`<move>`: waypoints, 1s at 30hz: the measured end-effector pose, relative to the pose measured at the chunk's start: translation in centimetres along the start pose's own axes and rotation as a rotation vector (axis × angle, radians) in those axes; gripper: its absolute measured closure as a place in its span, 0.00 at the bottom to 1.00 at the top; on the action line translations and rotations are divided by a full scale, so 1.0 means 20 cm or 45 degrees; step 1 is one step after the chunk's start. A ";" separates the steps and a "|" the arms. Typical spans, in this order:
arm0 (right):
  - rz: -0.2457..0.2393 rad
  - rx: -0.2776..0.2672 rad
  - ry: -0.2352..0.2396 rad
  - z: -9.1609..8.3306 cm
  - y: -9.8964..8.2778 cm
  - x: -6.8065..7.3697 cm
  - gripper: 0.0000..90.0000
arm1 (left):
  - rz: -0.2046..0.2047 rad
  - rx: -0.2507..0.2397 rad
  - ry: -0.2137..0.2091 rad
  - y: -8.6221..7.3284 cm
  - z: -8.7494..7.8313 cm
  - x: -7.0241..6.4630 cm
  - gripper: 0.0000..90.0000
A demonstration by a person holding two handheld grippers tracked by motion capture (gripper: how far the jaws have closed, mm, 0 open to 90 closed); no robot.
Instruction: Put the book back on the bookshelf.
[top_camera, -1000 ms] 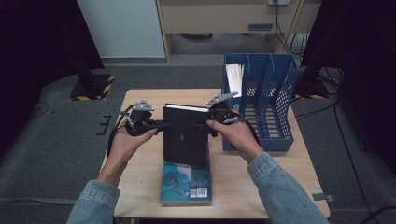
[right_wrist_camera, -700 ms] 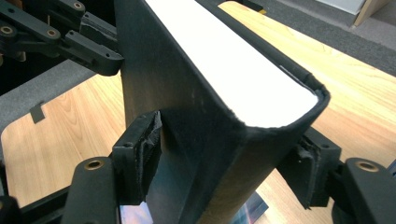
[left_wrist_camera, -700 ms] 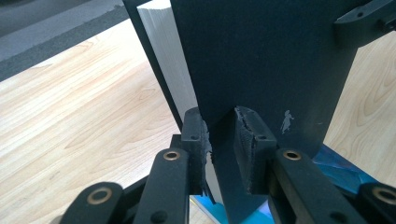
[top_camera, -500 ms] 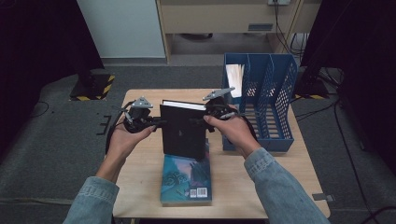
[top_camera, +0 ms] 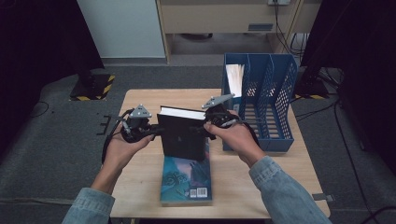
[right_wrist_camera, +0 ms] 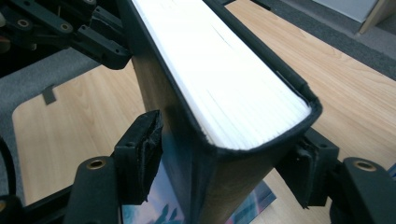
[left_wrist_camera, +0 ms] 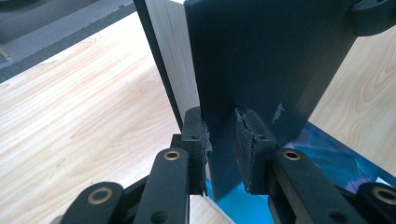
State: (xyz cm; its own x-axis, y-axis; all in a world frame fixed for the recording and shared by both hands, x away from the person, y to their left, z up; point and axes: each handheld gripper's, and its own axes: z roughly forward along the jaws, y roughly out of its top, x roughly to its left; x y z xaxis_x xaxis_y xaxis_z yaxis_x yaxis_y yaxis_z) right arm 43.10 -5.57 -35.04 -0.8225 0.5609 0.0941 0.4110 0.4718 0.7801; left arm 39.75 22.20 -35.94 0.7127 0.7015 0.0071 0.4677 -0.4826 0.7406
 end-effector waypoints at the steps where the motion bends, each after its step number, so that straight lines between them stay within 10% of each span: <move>1: -0.011 -0.001 0.004 -0.01 -0.01 0.01 0.39 | -0.003 0.000 0.001 -0.01 -0.01 -0.01 0.83; 10: -0.134 0.048 0.017 -0.02 -0.02 0.11 0.33 | 0.005 -0.024 0.017 -0.08 -0.05 -0.08 0.83; 30: -0.220 0.134 0.031 0.03 0.06 0.11 0.36 | -0.061 -0.083 0.044 -0.10 -0.01 -0.08 0.76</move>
State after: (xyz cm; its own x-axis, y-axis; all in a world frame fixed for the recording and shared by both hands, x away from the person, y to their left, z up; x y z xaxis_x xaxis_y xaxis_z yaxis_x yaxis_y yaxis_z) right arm 41.98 -3.45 -34.30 -0.8930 0.4497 -0.0193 0.3010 0.6286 0.7171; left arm 37.58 22.10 -37.35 0.6711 0.7413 -0.0073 0.4654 -0.4136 0.7826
